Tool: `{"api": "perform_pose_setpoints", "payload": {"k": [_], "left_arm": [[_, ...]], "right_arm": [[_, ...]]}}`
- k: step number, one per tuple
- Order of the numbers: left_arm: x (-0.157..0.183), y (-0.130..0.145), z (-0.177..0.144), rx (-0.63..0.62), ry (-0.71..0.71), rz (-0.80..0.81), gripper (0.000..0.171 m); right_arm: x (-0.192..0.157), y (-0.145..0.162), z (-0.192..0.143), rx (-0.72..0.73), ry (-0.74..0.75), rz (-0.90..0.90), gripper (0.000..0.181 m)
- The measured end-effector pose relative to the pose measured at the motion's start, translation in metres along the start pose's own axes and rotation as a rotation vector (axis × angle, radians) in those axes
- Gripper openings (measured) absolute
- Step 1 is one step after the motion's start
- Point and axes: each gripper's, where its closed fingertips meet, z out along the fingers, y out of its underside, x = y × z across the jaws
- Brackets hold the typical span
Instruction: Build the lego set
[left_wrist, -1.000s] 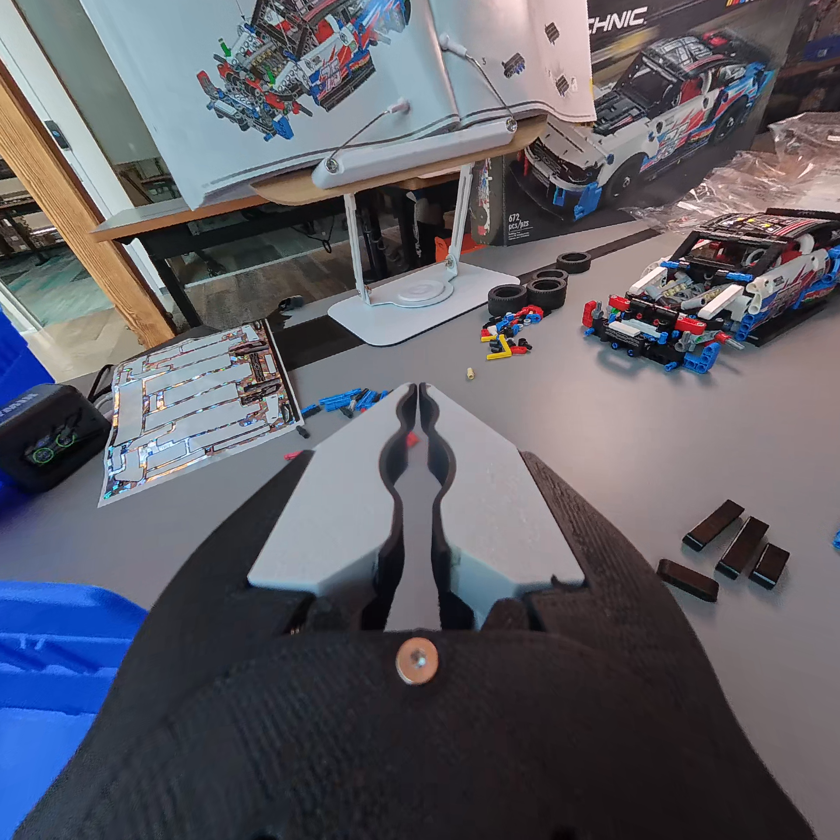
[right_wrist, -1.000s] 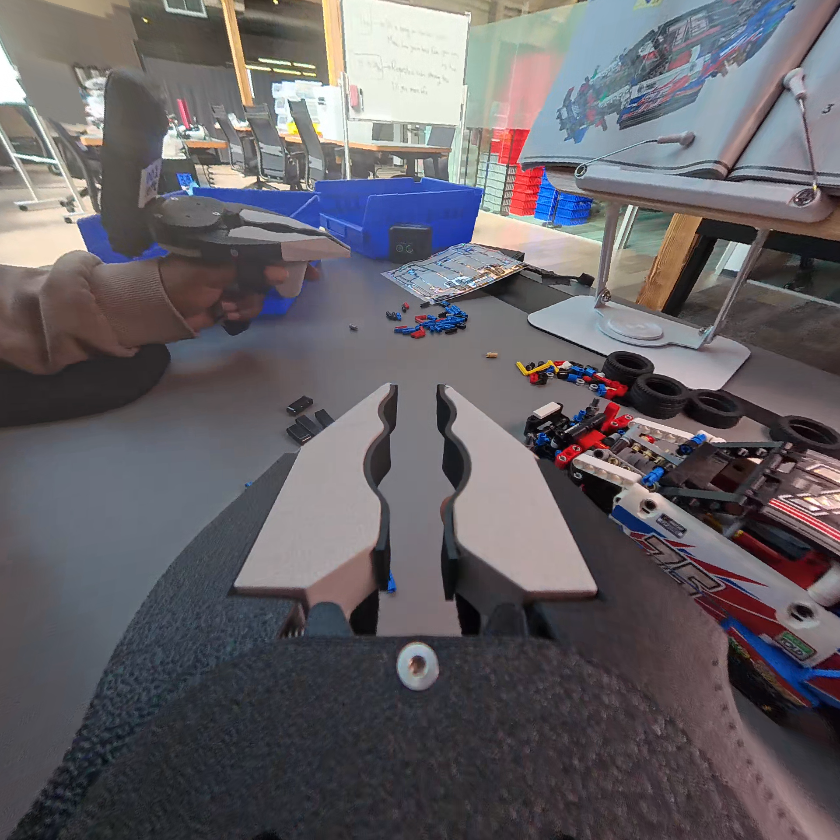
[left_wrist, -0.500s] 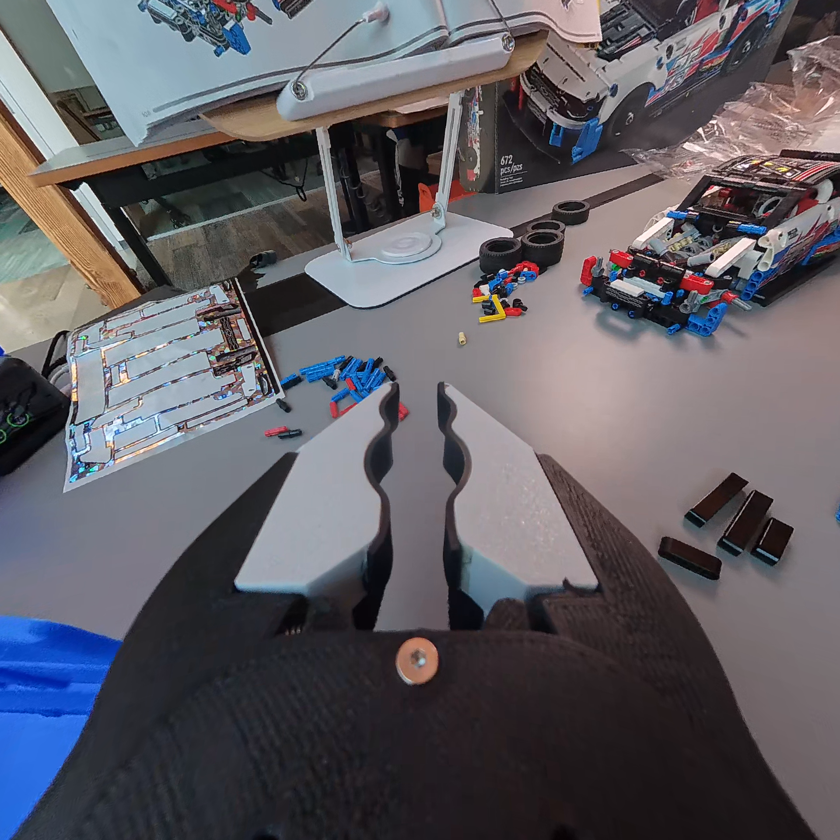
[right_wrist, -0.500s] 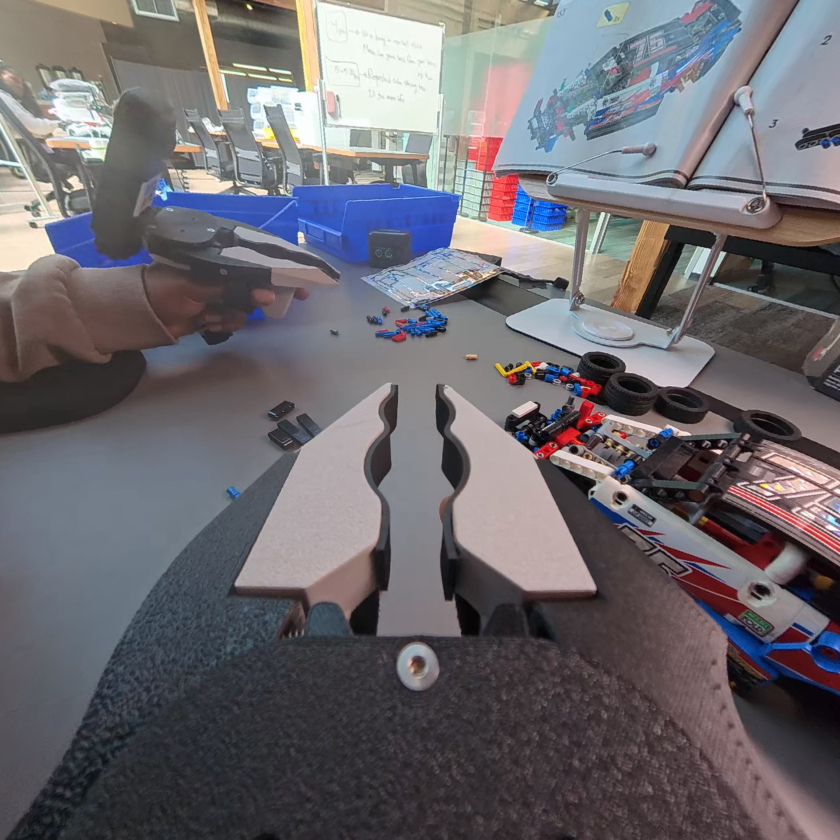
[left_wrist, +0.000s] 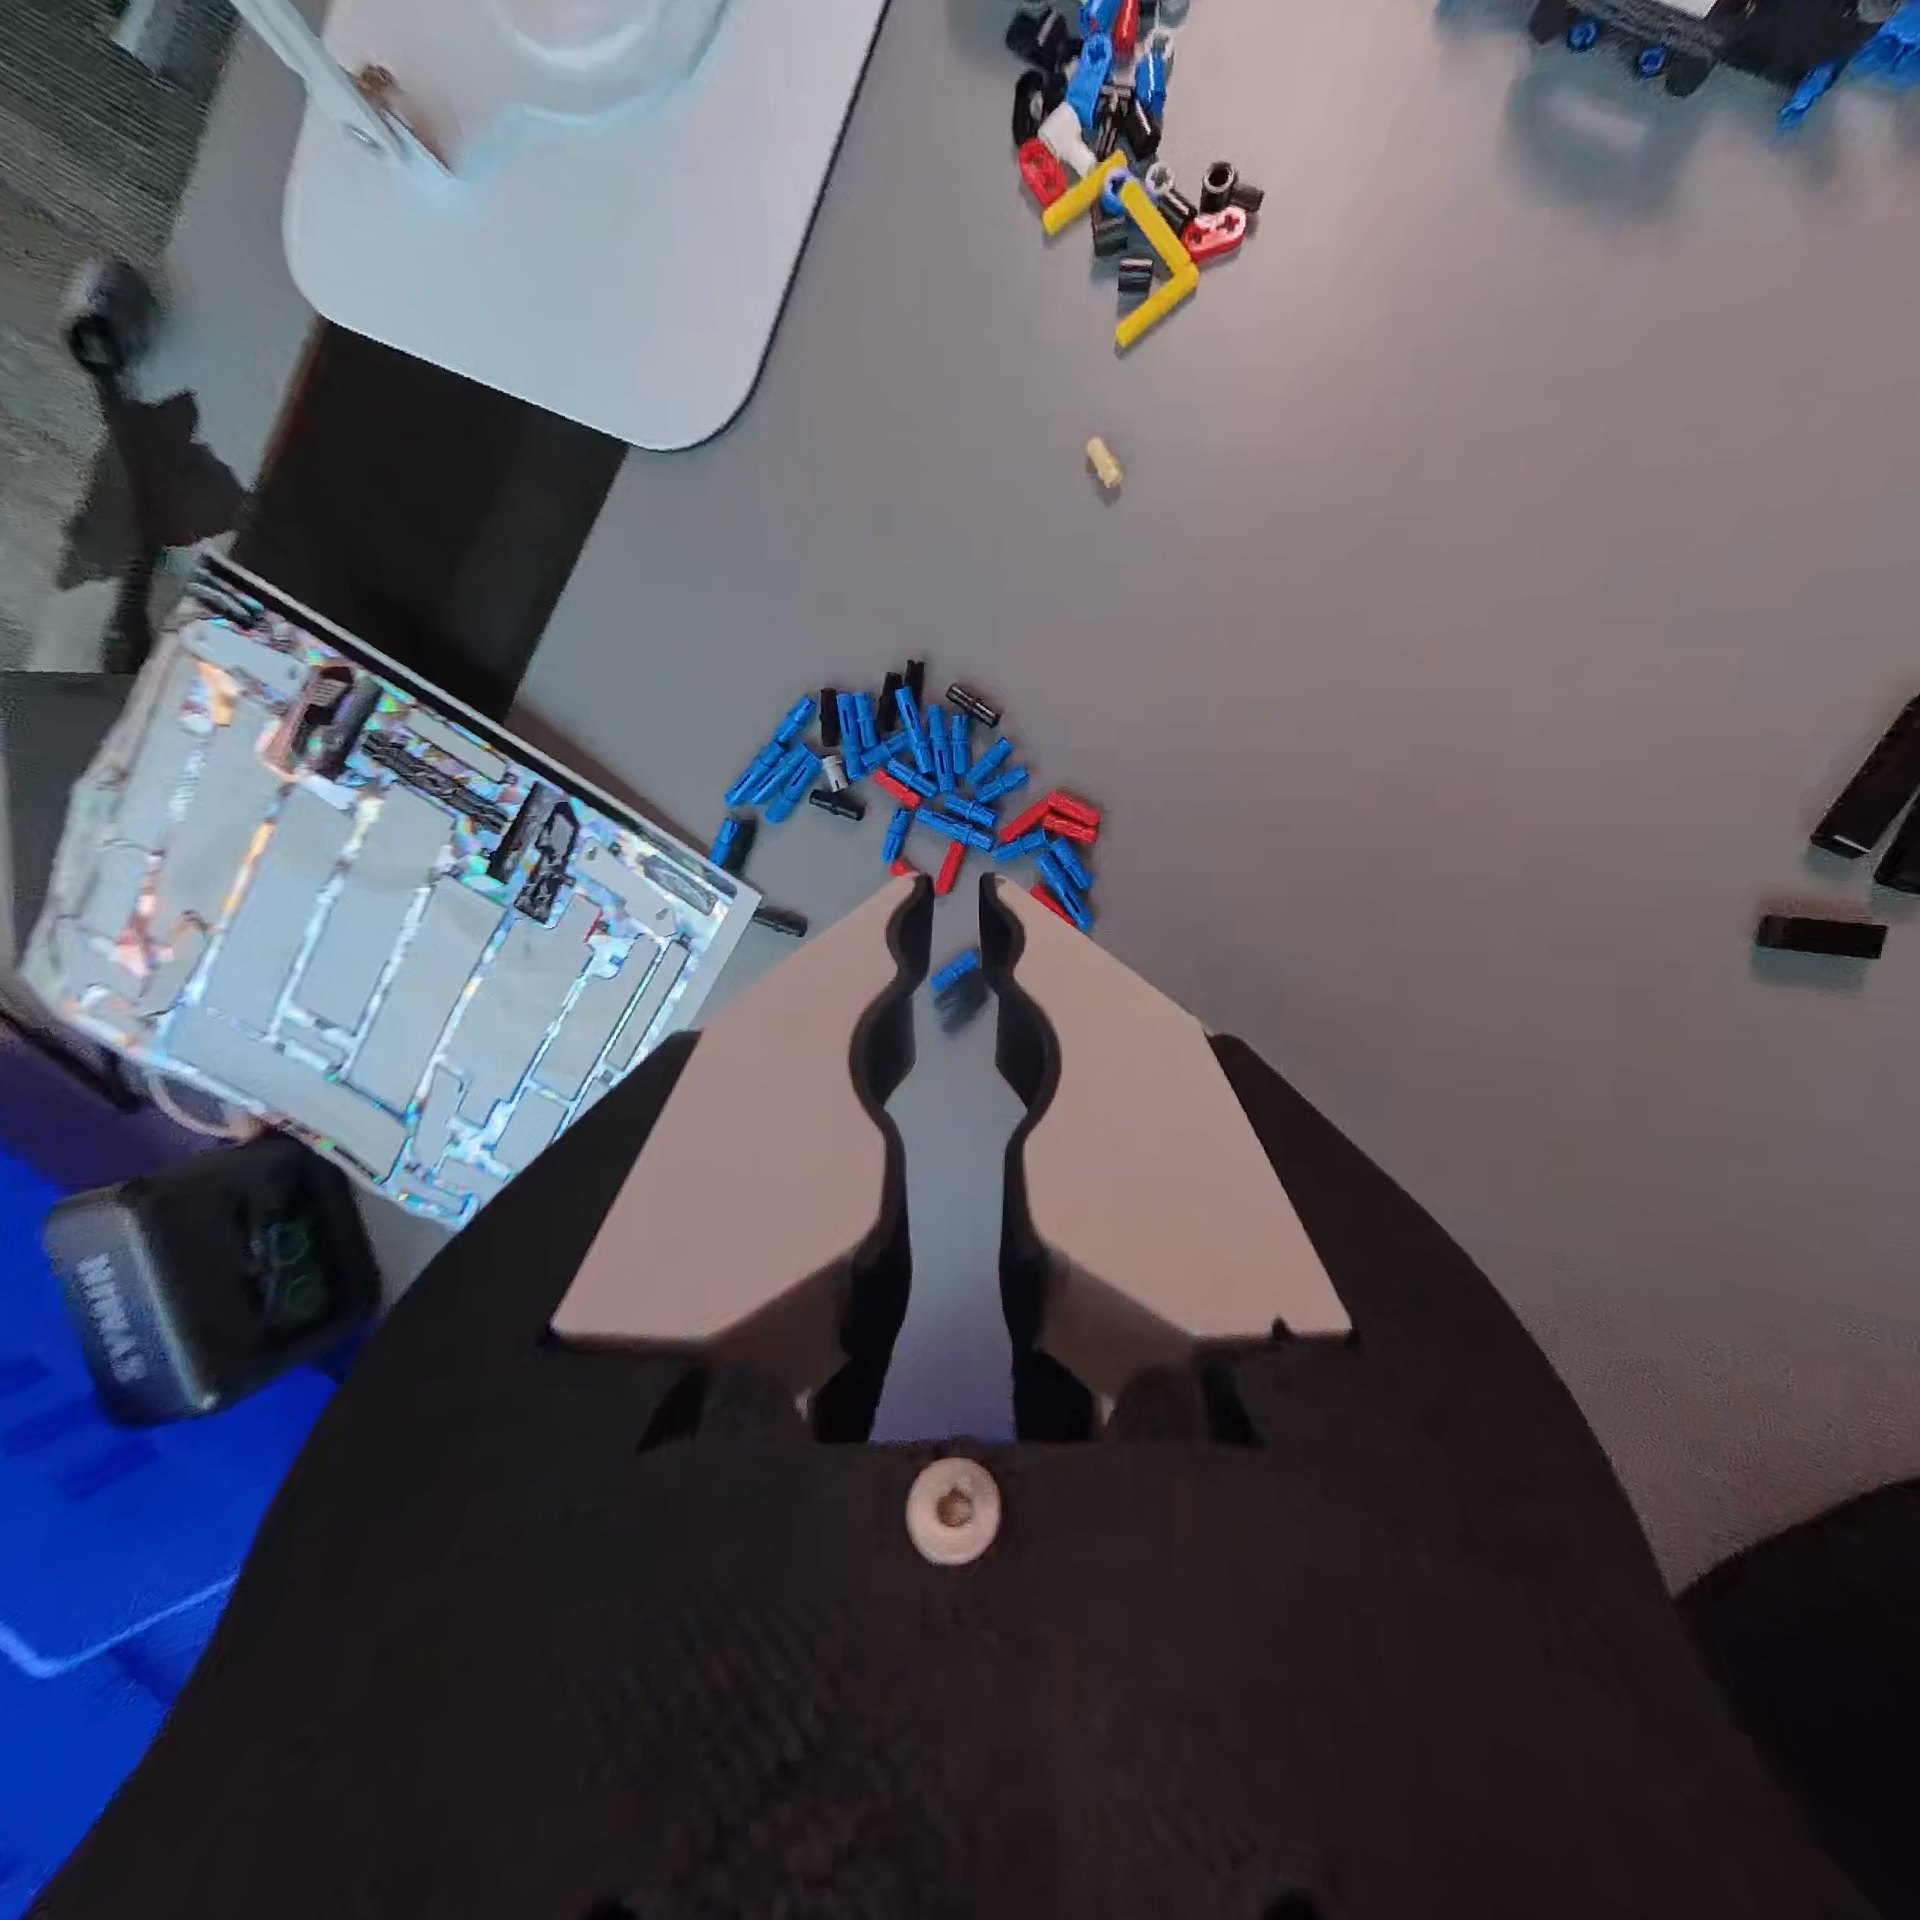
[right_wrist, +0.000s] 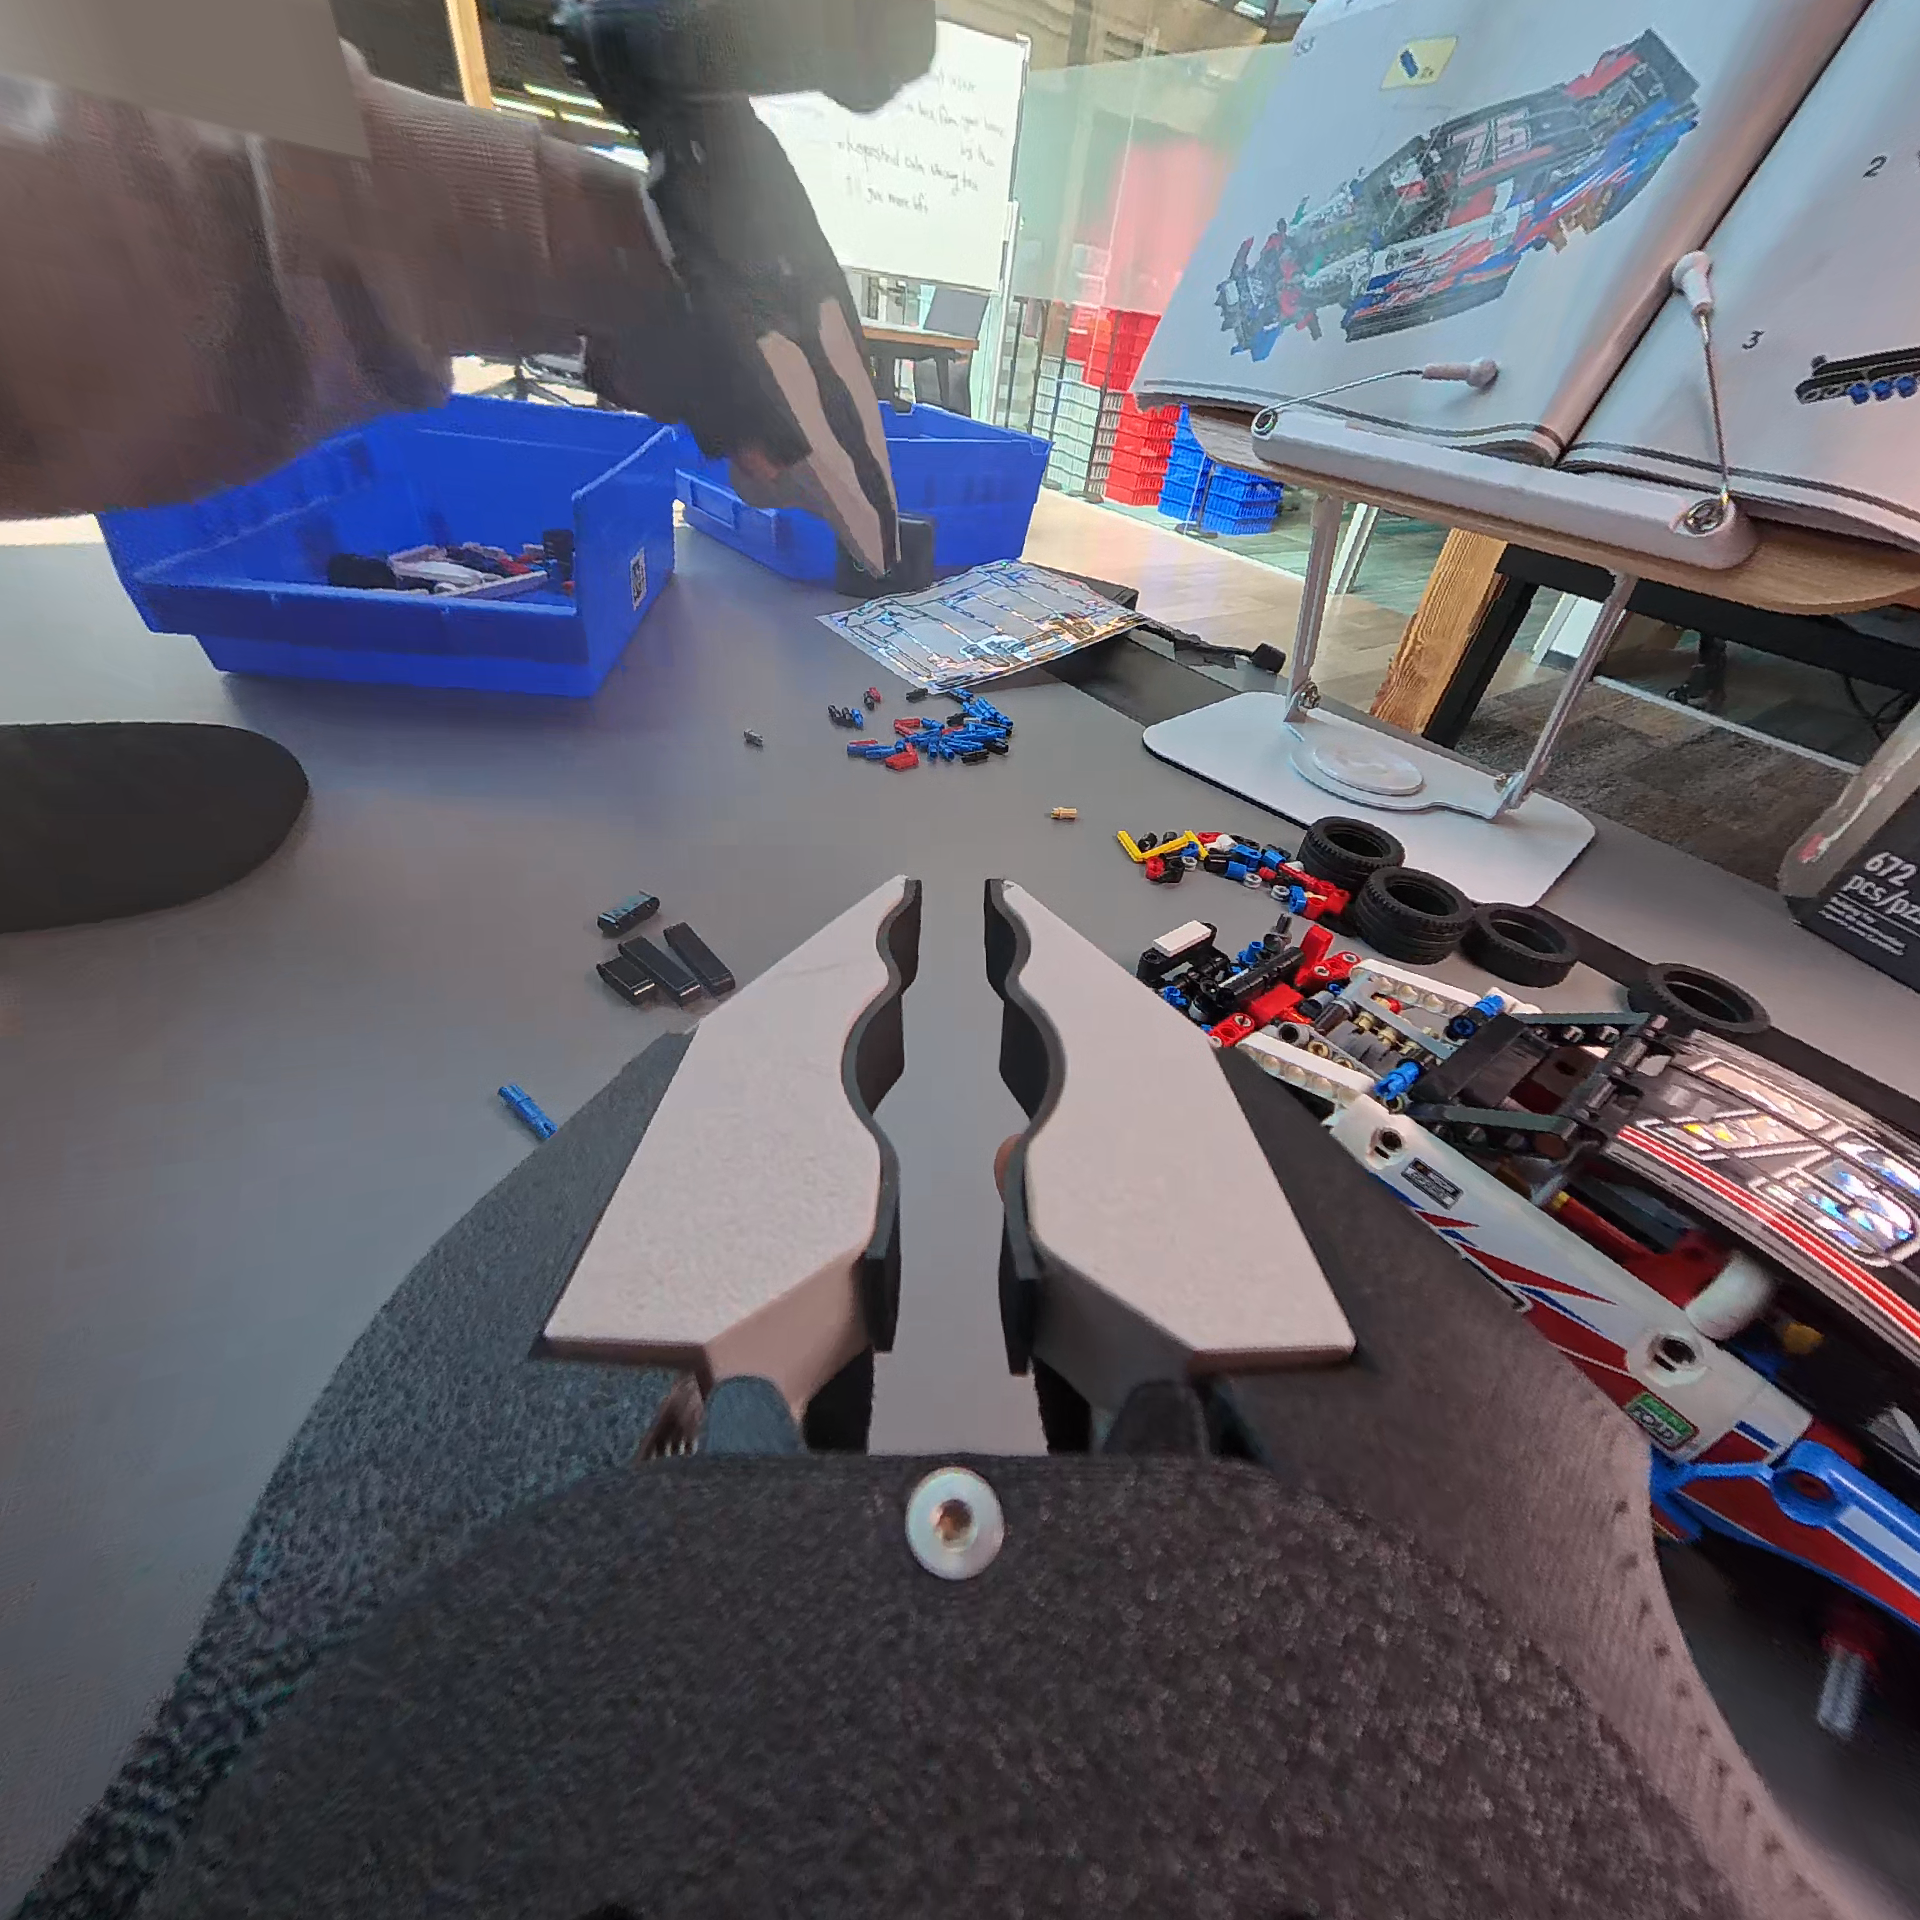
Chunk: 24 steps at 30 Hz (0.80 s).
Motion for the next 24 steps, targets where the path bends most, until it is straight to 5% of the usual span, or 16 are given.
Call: {"api": "perform_pose_setpoints", "payload": {"k": [5,8,17,24], "left_arm": [[-0.030,0.023,0.057,-0.151,0.063,-0.033,0.007],[-0.032,0.027,0.075,-0.173,0.127,-0.243,0.008],[-0.036,0.022,0.089,-0.117,0.171,-0.459,0.011],[-0.037,0.019,0.091,-0.119,0.171,-0.454,0.011]], "right_arm": [[0.004,0.004,-0.002,-0.018,0.019,-0.030,0.008],[0.006,0.005,-0.002,-0.021,0.022,-0.038,0.008],[0.003,0.010,-0.001,-0.036,-0.002,-0.031,0.008],[0.005,0.013,0.000,-0.048,-0.001,-0.024,0.008]]}}
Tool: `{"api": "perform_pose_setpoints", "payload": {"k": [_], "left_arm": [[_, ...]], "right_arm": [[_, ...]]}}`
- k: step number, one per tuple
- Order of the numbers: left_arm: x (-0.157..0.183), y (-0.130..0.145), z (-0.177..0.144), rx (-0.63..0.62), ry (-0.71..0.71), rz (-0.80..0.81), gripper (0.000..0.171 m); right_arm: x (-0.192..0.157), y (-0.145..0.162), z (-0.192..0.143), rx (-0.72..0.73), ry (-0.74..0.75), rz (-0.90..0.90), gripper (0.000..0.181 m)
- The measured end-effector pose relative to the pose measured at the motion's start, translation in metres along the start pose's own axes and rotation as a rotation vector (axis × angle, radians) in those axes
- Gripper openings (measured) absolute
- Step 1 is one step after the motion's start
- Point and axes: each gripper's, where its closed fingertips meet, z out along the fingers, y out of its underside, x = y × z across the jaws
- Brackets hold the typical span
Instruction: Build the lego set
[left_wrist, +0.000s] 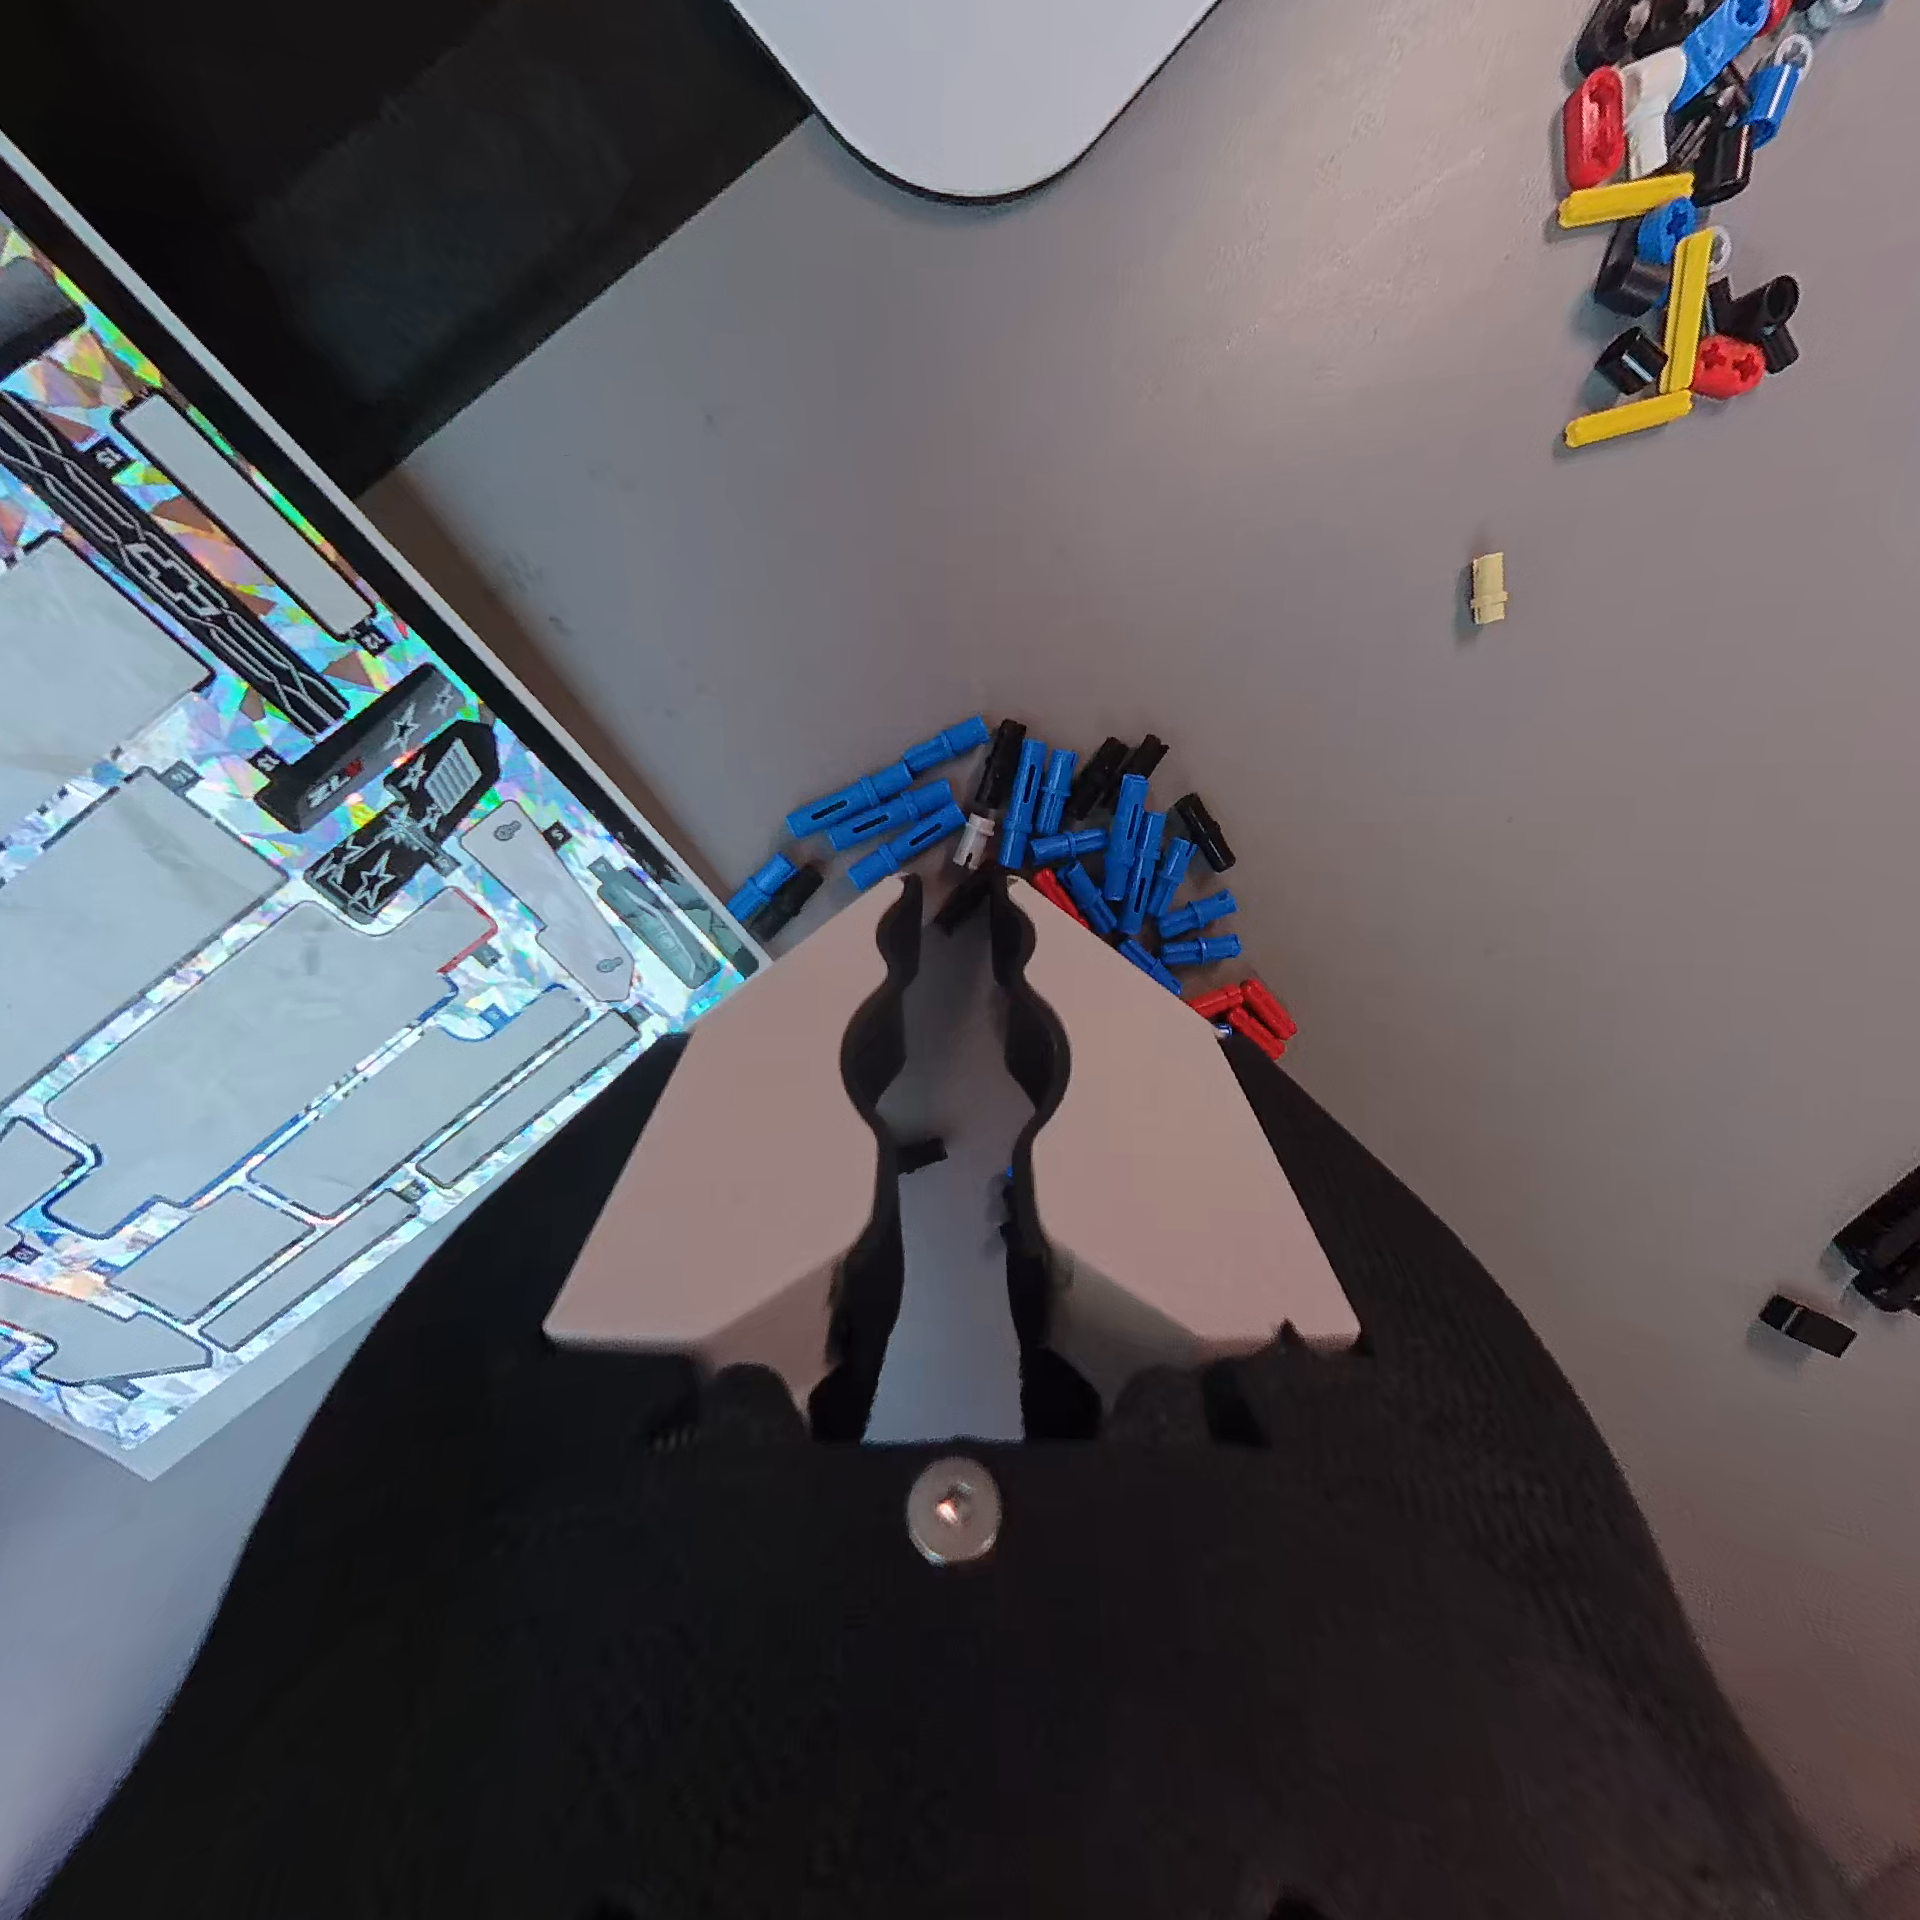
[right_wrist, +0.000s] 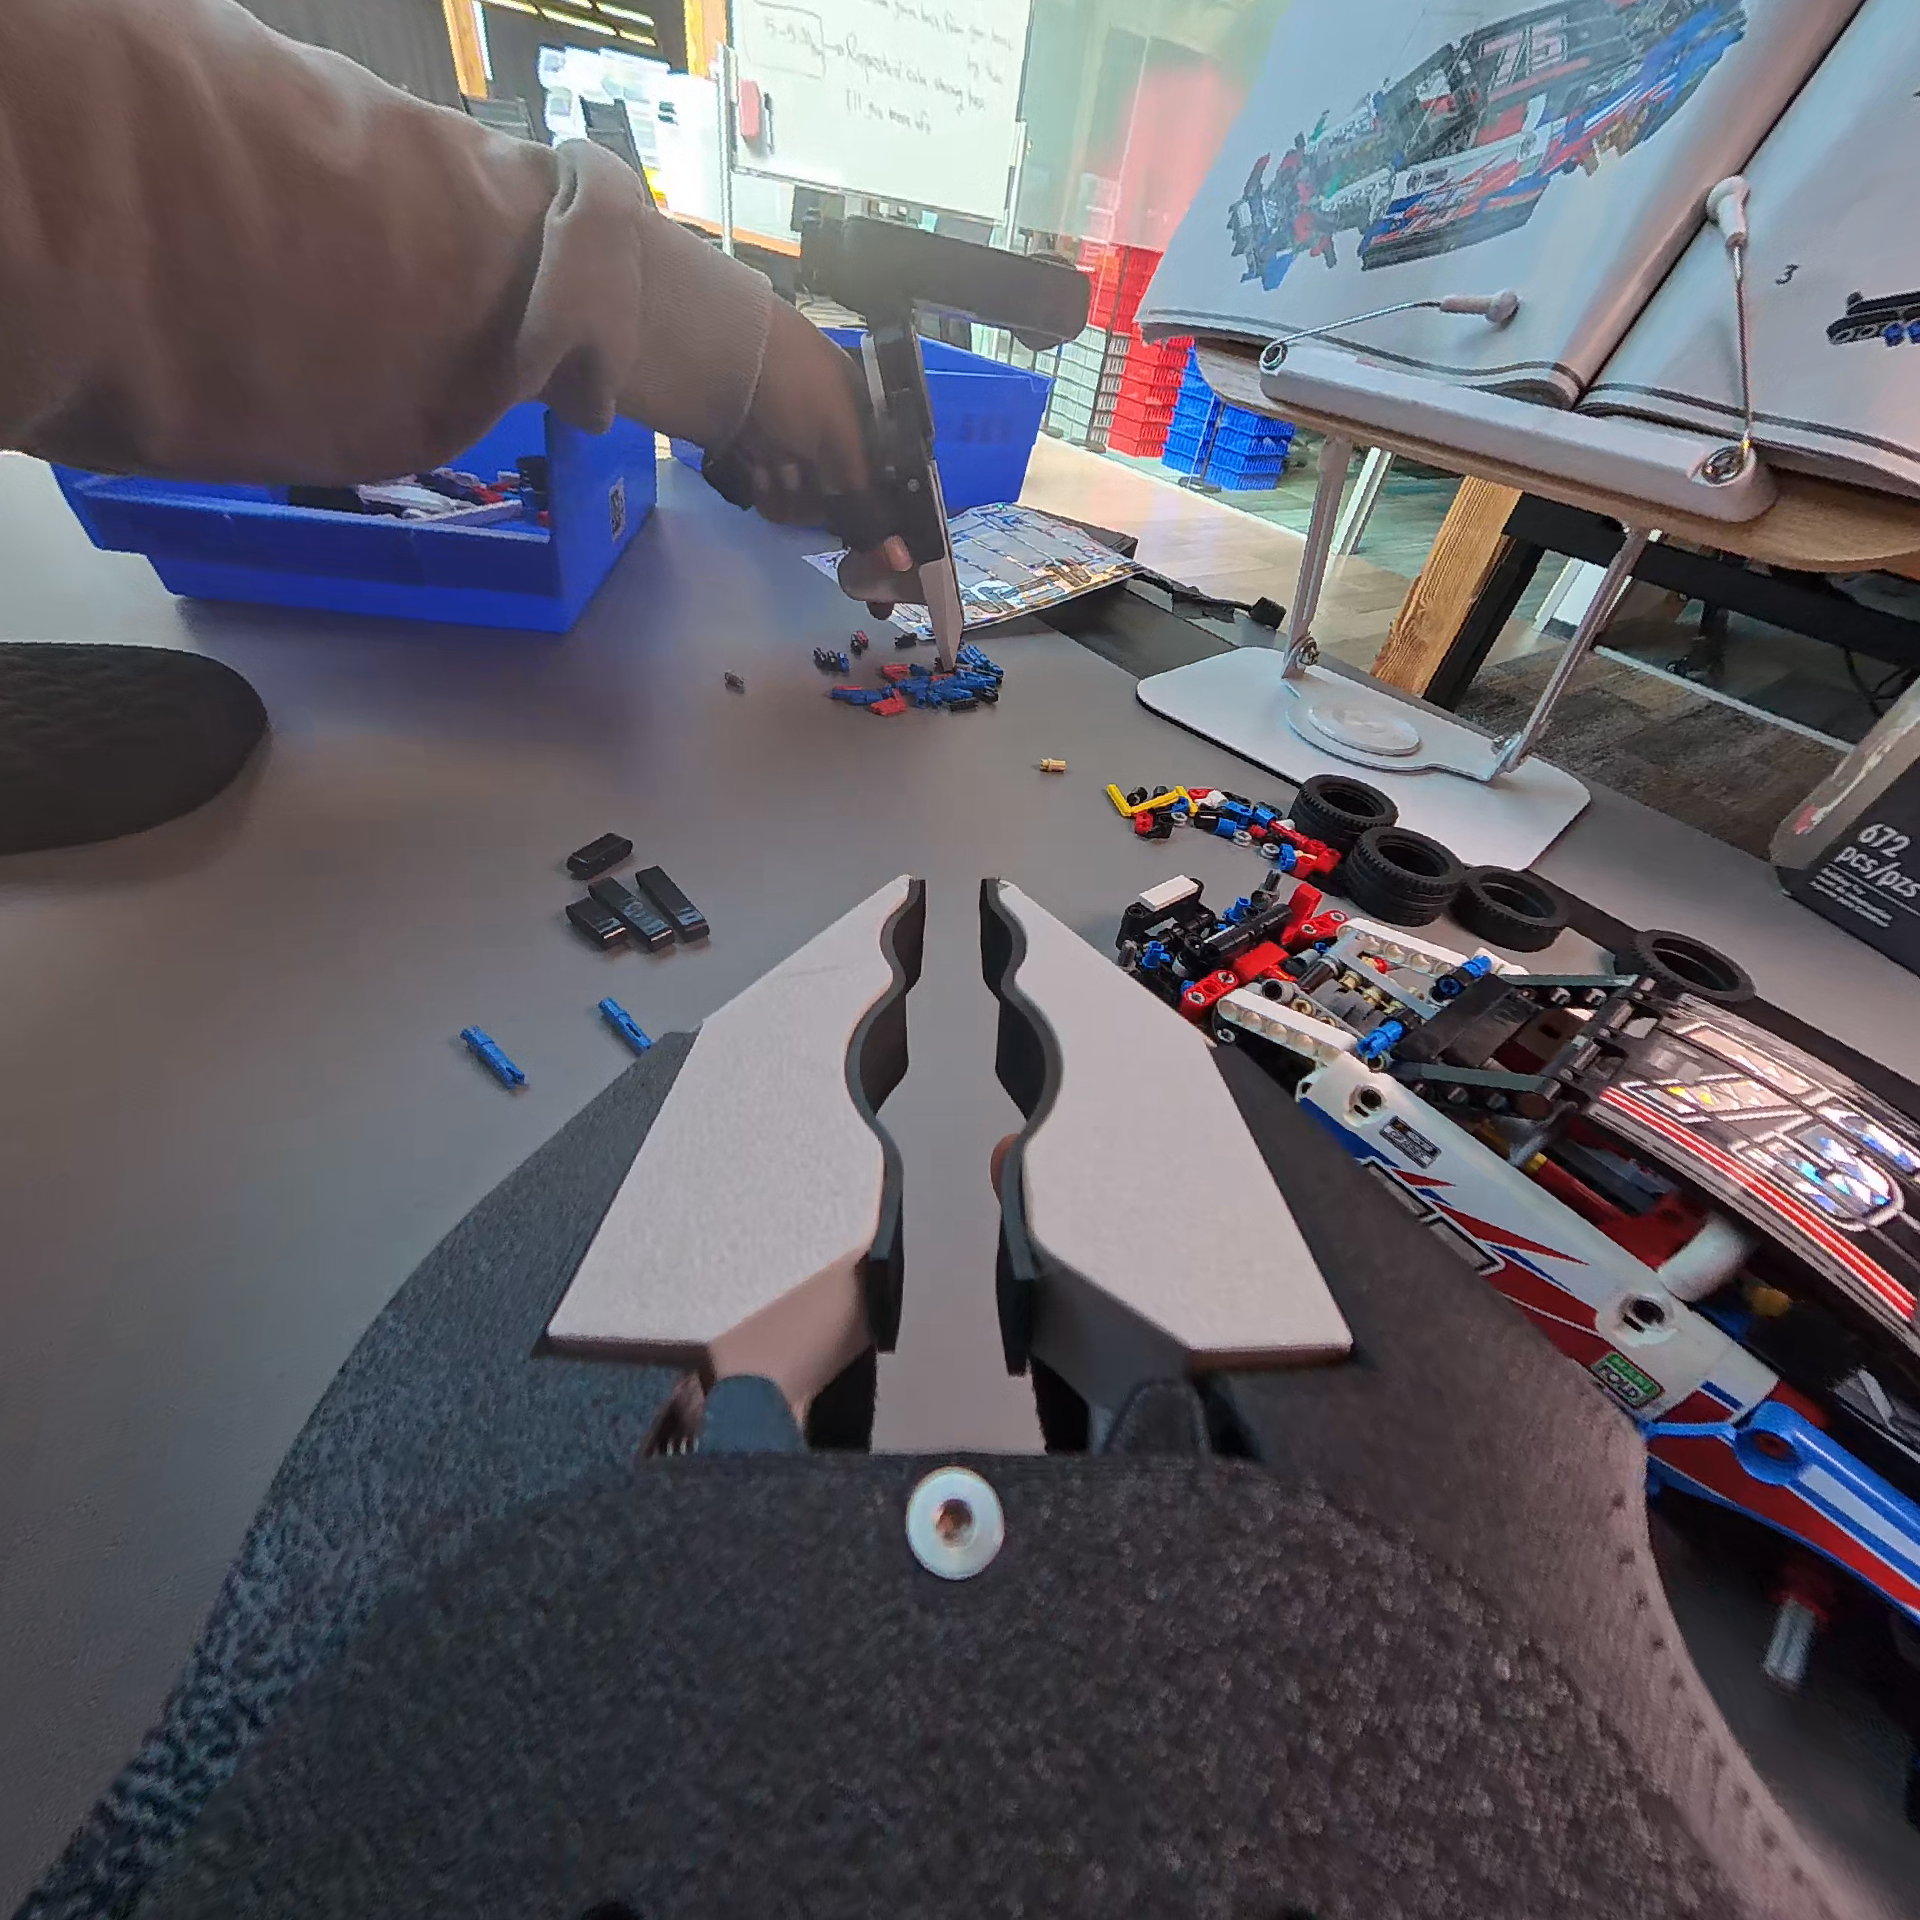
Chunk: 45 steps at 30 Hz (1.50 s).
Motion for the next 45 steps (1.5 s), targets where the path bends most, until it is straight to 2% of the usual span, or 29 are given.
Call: {"api": "perform_pose_setpoints", "payload": {"k": [13,17,20,23,27,30,33,45], "left_arm": [[-0.005,0.007,-0.002,-0.036,-0.099,0.162,0.003],[0.000,-0.002,-0.022,0.019,-0.147,0.223,0.003],[0.037,-0.015,-0.049,0.102,-0.132,0.319,0.003],[0.110,-0.009,-0.060,0.151,-0.010,0.441,0.003],[0.198,0.027,-0.042,0.172,0.138,0.575,0.003],[0.235,0.045,-0.025,0.201,0.179,0.626,0.003],[0.251,0.050,-0.015,0.218,0.204,0.635,0.003],[0.270,0.062,0.018,0.161,0.236,0.680,0.004]], "right_arm": [[0.002,0.002,0.000,-0.012,0.002,-0.007,0.008],[0.002,0.002,-0.001,-0.009,0.007,-0.010,0.008],[0.003,0.000,-0.001,-0.002,0.009,-0.012,0.008],[0.001,0.001,0.000,-0.004,0.004,-0.008,0.008],[0.001,0.004,0.001,-0.016,0.009,-0.020,0.008],[0.003,0.008,0.003,-0.028,0.019,-0.018,0.008],[0.005,0.011,0.004,-0.038,0.026,-0.013,0.008],[0.009,0.015,0.005,-0.054,0.055,-0.026,0.007]]}}
